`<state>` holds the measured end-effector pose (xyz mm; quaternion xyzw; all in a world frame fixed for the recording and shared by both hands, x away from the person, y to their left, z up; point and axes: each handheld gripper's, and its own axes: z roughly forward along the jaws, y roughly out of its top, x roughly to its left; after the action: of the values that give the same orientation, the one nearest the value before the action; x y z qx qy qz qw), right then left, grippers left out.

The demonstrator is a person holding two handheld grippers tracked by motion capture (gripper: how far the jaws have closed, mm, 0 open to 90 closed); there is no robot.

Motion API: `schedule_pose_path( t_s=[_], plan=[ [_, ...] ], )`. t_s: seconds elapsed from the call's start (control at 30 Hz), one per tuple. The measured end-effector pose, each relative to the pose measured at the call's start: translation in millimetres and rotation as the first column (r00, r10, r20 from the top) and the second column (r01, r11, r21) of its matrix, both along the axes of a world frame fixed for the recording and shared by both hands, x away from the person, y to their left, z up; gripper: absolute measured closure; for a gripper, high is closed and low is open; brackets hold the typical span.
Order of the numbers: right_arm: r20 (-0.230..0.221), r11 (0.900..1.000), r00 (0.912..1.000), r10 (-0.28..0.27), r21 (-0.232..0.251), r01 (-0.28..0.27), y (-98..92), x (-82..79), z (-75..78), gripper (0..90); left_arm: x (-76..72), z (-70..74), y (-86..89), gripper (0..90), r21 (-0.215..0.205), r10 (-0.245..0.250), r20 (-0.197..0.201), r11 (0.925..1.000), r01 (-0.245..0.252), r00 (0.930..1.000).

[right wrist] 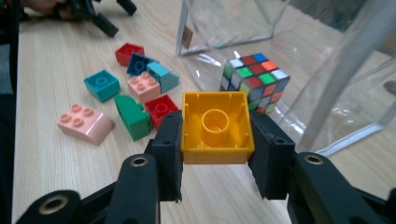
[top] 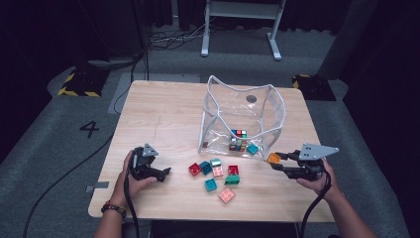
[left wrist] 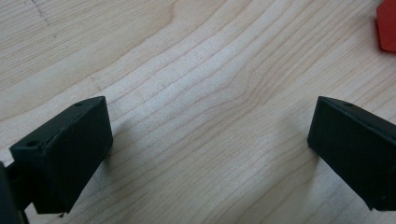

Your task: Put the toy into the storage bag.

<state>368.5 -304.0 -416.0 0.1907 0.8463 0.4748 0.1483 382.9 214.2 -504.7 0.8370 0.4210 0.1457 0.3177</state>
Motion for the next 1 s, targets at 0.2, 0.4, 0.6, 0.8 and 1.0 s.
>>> schedule_pose_path(
  t_s=[0.2,0.4,0.6,0.8,1.0],
  plan=[
    [0.037,1.0,0.9993,-0.009,0.013,0.008,-8.1,-0.2,19.6,59.5,0.0,0.0,0.0,0.3,0.0,0.0,0.0,1.0,0.0,1.0],
    [0.051,0.999,0.9986,-0.013,0.031,0.012,-17.4,0.5,41.3,59.4,0.0,-0.1,-0.1,0.3,-0.001,0.0,-0.001,1.0,0.0,1.0],
    [0.069,0.999,0.9976,-0.006,0.046,0.002,-20.7,2.2,62.0,59.5,0.0,-0.1,-0.1,0.3,-0.002,-0.001,-0.002,1.0,0.001,1.0],
    [0.085,0.999,0.9963,0.008,0.041,-0.011,-15.2,2.2,80.4,59.4,0.0,-0.1,-0.1,0.3,-0.001,-0.001,-0.001,1.0,0.001,1.0],
    [0.099,0.999,0.9949,0.02,0.033,-0.024,-9.7,6.7,98.6,59.4,0.0,0.0,0.0,0.3,0.001,0.0,0.0,1.0,0.0,1.0]
  ],
)
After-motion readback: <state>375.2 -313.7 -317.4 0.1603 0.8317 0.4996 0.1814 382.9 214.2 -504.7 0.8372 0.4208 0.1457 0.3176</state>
